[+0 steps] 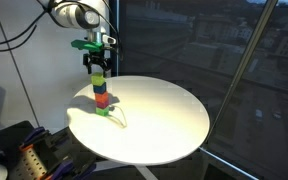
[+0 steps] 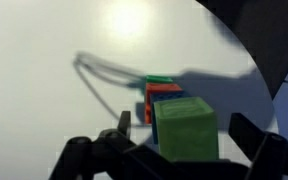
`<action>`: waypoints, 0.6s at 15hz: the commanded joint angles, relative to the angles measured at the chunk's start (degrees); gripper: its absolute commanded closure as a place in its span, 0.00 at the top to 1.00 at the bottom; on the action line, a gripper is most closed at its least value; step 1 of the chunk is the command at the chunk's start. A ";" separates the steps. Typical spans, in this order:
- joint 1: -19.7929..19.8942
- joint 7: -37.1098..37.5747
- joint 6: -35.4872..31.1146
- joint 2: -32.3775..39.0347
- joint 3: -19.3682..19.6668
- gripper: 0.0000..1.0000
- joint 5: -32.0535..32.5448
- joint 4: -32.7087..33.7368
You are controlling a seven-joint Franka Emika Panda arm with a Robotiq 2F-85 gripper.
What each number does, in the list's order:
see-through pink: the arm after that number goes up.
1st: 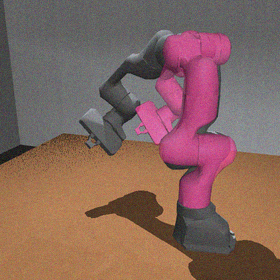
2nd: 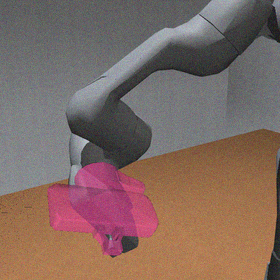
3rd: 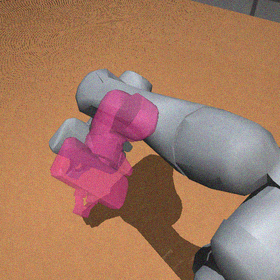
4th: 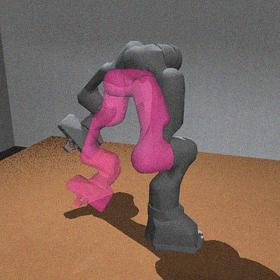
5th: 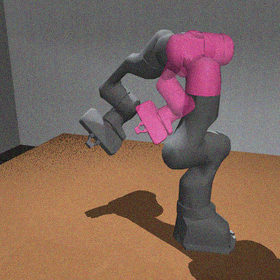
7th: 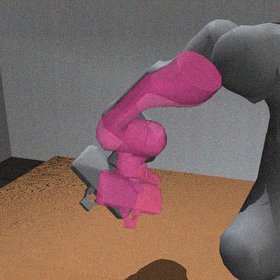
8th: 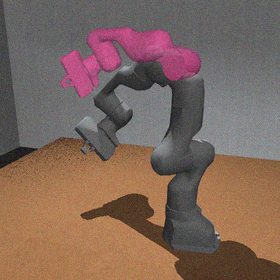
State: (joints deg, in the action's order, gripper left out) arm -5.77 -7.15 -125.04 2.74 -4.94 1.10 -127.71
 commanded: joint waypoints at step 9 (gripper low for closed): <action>-0.30 0.86 -0.90 3.79 -0.40 1.00 1.64 3.69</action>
State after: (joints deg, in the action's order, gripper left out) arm -6.03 -7.13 -125.93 5.36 -5.05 1.11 -125.49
